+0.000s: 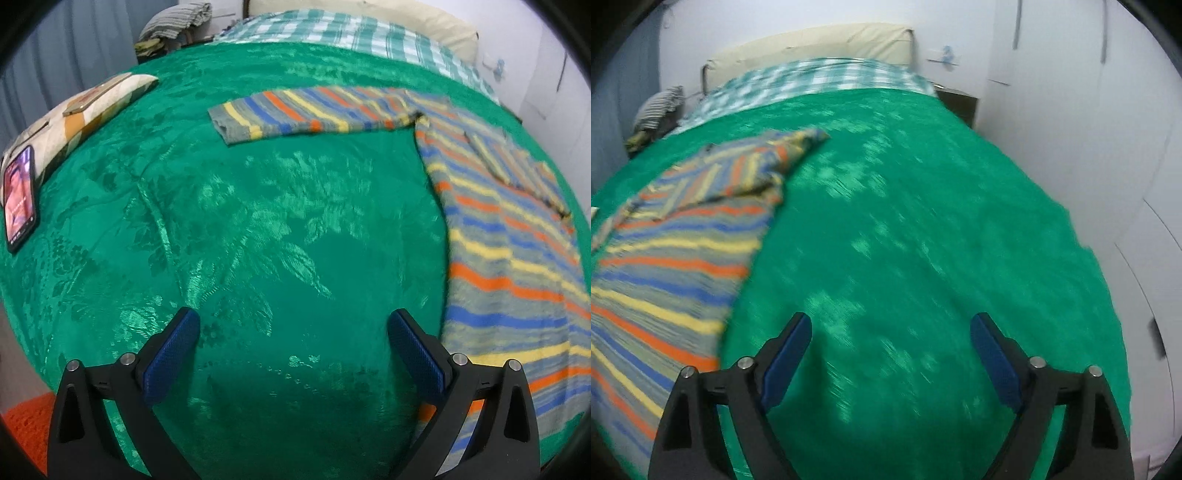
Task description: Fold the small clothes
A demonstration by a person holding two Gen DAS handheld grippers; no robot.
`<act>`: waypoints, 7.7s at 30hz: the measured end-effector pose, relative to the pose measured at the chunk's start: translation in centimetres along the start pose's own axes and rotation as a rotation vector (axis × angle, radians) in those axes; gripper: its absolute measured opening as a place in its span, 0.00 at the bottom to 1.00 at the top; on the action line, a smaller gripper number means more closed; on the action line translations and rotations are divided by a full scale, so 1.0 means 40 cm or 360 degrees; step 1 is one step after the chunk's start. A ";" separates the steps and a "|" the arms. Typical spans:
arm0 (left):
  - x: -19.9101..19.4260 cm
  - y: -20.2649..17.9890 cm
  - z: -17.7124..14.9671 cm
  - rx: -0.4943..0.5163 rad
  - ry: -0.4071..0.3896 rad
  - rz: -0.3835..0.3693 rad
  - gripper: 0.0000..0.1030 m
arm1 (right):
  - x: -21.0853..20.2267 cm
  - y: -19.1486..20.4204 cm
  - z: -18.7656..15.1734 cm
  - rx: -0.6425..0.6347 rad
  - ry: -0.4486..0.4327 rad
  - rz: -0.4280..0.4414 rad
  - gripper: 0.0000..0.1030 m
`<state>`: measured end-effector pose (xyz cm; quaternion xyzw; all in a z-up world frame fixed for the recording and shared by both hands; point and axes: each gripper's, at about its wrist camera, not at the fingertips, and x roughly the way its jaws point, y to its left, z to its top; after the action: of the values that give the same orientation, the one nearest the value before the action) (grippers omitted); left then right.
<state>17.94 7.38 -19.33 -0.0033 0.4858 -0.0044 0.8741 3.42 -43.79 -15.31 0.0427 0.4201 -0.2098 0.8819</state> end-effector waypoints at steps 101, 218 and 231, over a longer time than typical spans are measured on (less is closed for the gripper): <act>0.005 -0.027 -0.030 0.0064 -0.0076 0.0092 1.00 | 0.056 -0.046 -0.052 0.0186 0.0023 0.0093 1.00; -0.084 -0.582 0.683 0.0807 -0.0346 -0.0368 0.02 | 0.053 -0.035 -0.047 0.0149 0.0033 0.0043 1.00; -0.021 -0.627 0.227 0.0911 -0.0019 -0.0466 0.83 | 0.051 -0.033 -0.047 0.0152 0.0033 0.0045 1.00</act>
<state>25.09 -17.68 -13.59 0.1727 0.4539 -0.2667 0.8325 2.66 -45.17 -17.94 0.0928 0.4182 -0.2166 0.8773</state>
